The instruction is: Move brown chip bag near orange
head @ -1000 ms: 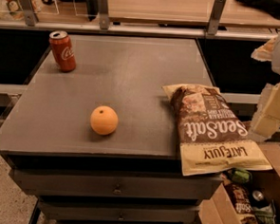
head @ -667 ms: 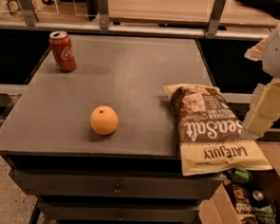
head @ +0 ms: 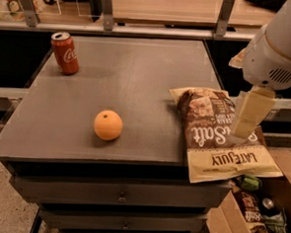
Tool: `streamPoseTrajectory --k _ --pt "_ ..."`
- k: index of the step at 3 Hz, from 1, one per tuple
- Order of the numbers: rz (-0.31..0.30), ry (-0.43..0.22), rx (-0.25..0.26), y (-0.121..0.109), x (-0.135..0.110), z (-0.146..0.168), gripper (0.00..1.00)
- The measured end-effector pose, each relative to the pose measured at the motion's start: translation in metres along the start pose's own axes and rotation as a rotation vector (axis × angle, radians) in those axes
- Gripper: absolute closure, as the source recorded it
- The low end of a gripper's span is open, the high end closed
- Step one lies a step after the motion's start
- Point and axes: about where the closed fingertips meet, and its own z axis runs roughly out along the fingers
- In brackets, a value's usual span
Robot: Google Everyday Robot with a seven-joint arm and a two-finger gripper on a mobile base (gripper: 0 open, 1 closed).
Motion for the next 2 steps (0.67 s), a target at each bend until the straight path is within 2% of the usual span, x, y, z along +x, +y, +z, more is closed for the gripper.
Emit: streamPoseTrajectory --k 2 --pt "-0.035 -0.048 -0.042 -0.007 -0.008 0.052 0.00"
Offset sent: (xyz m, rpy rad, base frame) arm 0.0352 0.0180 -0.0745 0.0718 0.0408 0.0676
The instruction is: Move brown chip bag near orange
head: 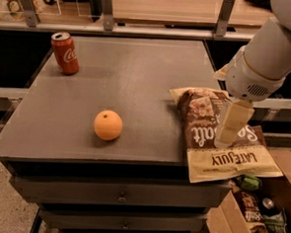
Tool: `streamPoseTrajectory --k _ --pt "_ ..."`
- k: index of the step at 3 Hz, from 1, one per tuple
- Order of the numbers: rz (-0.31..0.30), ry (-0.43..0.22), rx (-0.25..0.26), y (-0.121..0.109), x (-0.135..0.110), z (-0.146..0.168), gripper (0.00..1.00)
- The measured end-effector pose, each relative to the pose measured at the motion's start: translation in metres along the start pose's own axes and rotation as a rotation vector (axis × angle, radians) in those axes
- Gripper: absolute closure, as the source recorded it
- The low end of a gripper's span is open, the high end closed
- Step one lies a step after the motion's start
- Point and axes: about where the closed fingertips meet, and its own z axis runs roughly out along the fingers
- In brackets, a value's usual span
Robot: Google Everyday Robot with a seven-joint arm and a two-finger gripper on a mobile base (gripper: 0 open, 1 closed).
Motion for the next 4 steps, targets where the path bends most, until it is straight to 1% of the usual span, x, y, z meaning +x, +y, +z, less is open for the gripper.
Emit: streamPoseTrajectory --k 2,3,4 --pt "0.021 -0.028 -0.023 -0.010 0.004 0.036 0.00" --pt "0.027 -0.032 -0.044 -0.013 0.007 0.054 0.00" --pt "0.030 -0.036 -0.069 -0.013 0.010 0.068 0.17"
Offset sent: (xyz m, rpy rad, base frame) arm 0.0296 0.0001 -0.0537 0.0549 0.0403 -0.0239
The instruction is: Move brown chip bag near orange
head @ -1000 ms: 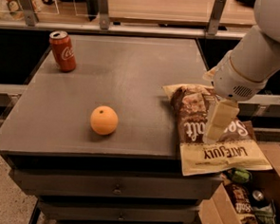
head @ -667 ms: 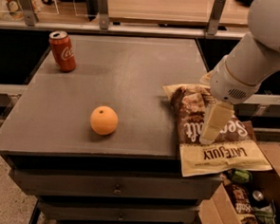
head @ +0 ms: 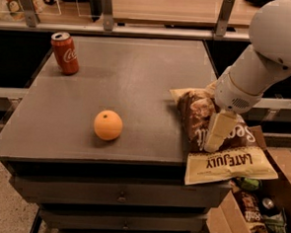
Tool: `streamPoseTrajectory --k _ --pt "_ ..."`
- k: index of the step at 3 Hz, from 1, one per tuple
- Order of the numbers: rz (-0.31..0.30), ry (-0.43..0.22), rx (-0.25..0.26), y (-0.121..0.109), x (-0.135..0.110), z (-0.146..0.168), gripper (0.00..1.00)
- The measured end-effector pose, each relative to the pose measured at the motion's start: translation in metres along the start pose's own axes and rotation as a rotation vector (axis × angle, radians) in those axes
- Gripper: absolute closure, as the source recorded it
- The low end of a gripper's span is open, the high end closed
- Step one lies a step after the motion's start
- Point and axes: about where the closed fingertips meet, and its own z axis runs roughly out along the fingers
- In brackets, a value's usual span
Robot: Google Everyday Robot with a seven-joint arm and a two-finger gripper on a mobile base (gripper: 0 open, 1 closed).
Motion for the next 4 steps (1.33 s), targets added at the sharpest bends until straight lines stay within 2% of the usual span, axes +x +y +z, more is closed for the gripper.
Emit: streamPoseTrajectory --k 3,4 --pt "0.000 -0.001 -0.011 -0.0006 -0.0014 -0.0025 0.87" --pt "0.001 -0.025 -0.020 0.0000 -0.0045 -0.0041 1.00"
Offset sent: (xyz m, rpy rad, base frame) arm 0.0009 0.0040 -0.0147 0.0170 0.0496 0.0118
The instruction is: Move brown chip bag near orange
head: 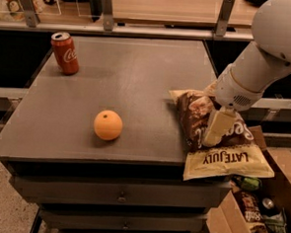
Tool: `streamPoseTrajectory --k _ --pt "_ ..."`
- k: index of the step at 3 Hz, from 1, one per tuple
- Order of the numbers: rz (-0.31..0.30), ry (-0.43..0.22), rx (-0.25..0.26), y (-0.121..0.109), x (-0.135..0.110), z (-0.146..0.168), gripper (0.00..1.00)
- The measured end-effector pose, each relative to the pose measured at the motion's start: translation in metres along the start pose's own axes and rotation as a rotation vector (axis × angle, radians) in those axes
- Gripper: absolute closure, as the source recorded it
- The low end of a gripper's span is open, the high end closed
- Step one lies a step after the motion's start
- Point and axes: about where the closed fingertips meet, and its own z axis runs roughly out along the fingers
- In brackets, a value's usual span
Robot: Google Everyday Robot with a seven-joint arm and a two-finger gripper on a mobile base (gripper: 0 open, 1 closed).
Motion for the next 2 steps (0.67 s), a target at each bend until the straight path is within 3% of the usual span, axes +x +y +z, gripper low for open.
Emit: streamPoseTrajectory --k 2 --pt "0.001 -0.018 -0.001 0.0008 -0.0025 -0.0039 1.00"
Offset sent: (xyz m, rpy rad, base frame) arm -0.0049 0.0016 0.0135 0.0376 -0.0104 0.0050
